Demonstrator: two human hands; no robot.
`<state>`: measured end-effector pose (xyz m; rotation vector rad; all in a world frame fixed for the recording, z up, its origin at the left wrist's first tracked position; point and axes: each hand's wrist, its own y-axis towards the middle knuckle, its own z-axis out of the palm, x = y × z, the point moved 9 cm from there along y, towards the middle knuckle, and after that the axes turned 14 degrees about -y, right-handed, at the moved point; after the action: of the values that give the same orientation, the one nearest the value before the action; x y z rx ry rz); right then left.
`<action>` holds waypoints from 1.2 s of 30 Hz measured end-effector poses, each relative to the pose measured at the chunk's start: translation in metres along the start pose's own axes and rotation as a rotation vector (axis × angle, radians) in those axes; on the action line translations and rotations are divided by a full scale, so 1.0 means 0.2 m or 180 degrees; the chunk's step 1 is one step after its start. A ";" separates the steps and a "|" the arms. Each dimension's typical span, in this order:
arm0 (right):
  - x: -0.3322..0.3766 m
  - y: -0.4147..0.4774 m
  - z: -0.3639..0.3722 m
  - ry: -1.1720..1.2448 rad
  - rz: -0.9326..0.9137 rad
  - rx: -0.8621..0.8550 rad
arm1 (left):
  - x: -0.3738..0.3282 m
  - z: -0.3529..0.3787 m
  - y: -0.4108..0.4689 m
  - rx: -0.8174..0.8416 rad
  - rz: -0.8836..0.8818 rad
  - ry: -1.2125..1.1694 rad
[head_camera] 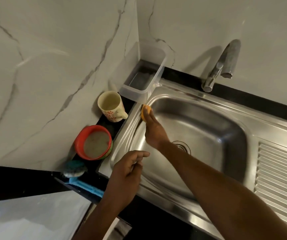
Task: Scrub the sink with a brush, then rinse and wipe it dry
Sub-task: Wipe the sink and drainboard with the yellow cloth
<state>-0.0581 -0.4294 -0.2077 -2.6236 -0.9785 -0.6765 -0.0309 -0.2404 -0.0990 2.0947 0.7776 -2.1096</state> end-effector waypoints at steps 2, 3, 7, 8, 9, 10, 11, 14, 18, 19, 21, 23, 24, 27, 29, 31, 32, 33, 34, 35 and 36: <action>0.08 -0.08 0.06 0.0246 -0.0135 -0.0067 | -0.02 -0.02 -0.01 -0.0003 0.0073 0.0036; 0.12 -0.12 0.09 0.0286 -0.0309 -0.0077 | -0.03 -0.03 -0.01 -0.0015 0.0119 0.0062; 0.34 -0.36 0.12 0.1195 -0.0542 0.0262 | -0.04 -0.06 -0.01 -0.0155 0.0199 -0.0055; 0.37 -0.43 0.15 0.1639 -0.0523 0.0379 | -0.03 -0.07 -0.02 -0.0195 0.0211 -0.0103; 0.38 -0.47 0.18 0.1837 -0.0582 0.0413 | -0.04 -0.07 -0.02 -0.0223 0.0231 -0.0130; 0.35 -0.50 0.21 0.1558 -0.0650 0.0306 | -0.04 -0.07 -0.01 -0.0238 0.0252 -0.0152; 0.34 -0.54 0.22 0.1164 -0.0790 0.0188 | -0.04 -0.08 -0.01 -0.0245 0.0273 -0.0154; 0.28 -0.63 0.26 0.1028 -0.0748 0.0699 | -0.04 -0.08 0.00 -0.0242 0.0265 -0.0124; 0.14 -0.77 0.23 0.1710 -0.0365 0.1247 | -0.06 -0.12 0.00 -0.0317 0.0312 -0.0256; 0.08 -0.81 0.22 0.1801 -0.0208 0.1369 | -0.07 -0.14 0.00 -0.0351 0.0334 -0.0256; -0.01 -0.83 0.15 0.1988 0.0018 0.1553 | -0.07 -0.16 0.02 -0.0385 0.0347 -0.0263; -0.10 -0.83 0.09 0.2318 0.0308 0.1655 | -0.07 -0.17 0.04 -0.0352 0.0328 -0.0279; -0.14 -0.82 0.07 0.2556 0.0590 0.1638 | -0.07 -0.17 0.04 -0.0336 0.0330 -0.0274; -0.19 -0.72 -0.05 0.3591 0.1276 0.1124 | -0.06 -0.16 0.08 -0.0290 0.0282 -0.0244; -0.21 -0.61 -0.07 0.4402 0.1707 0.0998 | -0.05 -0.14 0.10 -0.0241 0.0226 -0.0226; -0.28 -0.45 -0.03 0.4997 0.2256 0.0748 | -0.04 -0.13 0.12 -0.0201 0.0197 -0.0186; -0.35 -0.36 -0.01 0.4858 0.2463 0.0455 | -0.03 -0.12 0.12 -0.0203 0.0195 -0.0171; -0.41 -0.26 0.00 0.4687 0.2594 0.0194 | -0.03 -0.13 0.13 -0.0209 0.0195 -0.0156; -0.46 -0.17 -0.01 0.4589 0.2765 -0.0109 | -0.03 -0.13 0.13 -0.0214 0.0200 -0.0140; -0.45 -0.07 0.00 0.4768 0.2831 -0.0265 | -0.02 -0.14 0.13 -0.0216 0.0200 -0.0123; -0.45 0.03 0.02 0.4836 0.2886 -0.0331 | -0.02 -0.14 0.13 -0.0217 0.0197 -0.0114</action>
<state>-0.1136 -0.4818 -0.2574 -1.4350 0.6242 -1.8345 0.0054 -0.2526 -0.1018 2.0144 0.7589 -2.0534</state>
